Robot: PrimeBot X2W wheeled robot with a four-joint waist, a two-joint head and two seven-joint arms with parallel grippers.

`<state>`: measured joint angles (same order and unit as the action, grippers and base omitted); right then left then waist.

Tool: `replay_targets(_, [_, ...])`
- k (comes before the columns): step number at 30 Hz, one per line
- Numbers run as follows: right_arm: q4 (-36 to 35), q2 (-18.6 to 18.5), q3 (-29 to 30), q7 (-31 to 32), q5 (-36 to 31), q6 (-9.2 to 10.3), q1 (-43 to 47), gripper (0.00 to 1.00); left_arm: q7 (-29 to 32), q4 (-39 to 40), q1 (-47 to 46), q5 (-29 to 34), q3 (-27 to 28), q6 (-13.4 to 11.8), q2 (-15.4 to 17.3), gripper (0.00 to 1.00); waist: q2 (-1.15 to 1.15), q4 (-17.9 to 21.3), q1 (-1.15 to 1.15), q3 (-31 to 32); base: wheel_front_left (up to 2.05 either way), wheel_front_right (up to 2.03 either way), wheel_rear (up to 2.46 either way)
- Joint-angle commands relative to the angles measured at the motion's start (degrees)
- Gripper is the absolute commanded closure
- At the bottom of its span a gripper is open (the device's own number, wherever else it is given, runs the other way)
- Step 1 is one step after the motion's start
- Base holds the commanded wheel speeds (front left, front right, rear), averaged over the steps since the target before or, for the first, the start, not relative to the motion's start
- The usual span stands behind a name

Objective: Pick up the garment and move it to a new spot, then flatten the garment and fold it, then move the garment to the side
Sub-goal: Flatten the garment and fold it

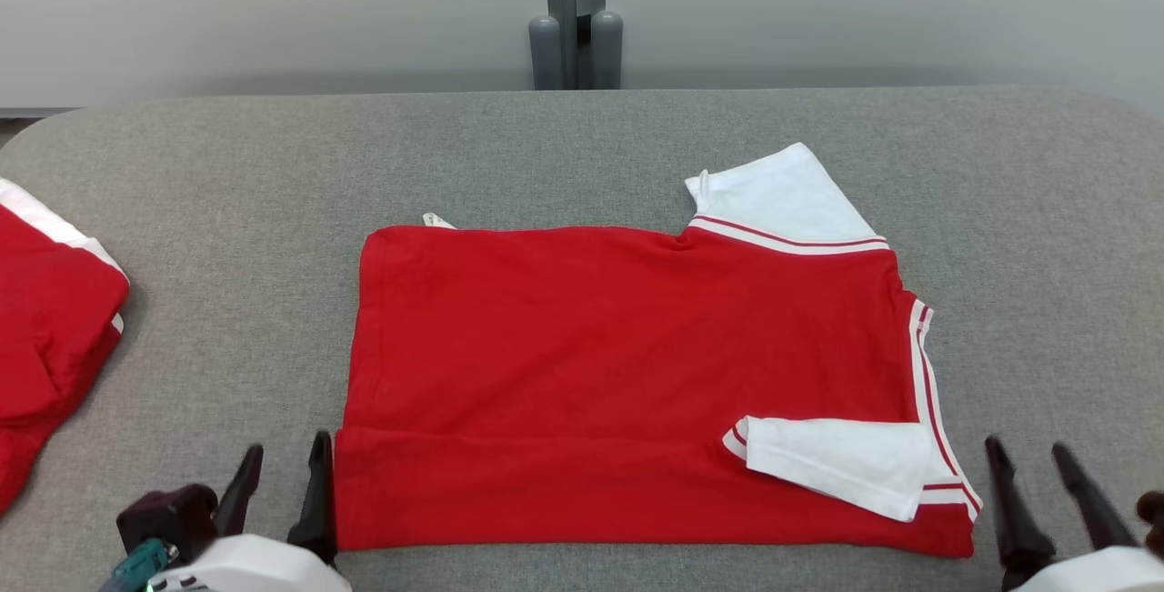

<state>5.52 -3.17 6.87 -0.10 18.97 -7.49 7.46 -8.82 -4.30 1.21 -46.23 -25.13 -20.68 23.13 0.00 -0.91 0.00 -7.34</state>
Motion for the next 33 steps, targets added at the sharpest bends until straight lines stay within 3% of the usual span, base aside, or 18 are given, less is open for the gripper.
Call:
replay_targets(1, [-1.47, -0.01, 0.59, -0.89, -0.75, -0.02, -1.14, 0.00, -1.08, 0.66, -1.53, 0.81, 0.35, 0.17, 0.32, 0.00, 0.00, -0.11, 0.00, 0.09, 0.00, 0.00, 0.00])
replay_targets(11, [-9.54, 0.06, -1.02, -3.31, -4.64, -0.02, -6.16, 0.00, -4.43, 0.76, -10.57, 7.35, 0.66, -0.33, 1.05, 0.00, 0.00, -0.54, 0.00, 0.32, 0.00, 0.00, 0.00])
replay_targets(23, [-7.41, 0.03, -3.24, -4.93, -7.33, -0.02, -8.48, 0.00, -6.24, -2.40, -12.44, 10.77, 3.85, 1.70, -0.78, 0.00, 0.00, -0.15, 0.00, -0.11, 0.00, 0.00, 0.00])
replay_targets(33, [-4.74, 0.13, -2.38, -5.83, -7.47, -0.02, -9.25, 0.00, -6.26, -0.55, -7.34, 19.41, 9.54, 9.17, -4.85, 0.00, 0.00, -0.57, 0.00, 0.06, 0.00, 0.00, 0.00])
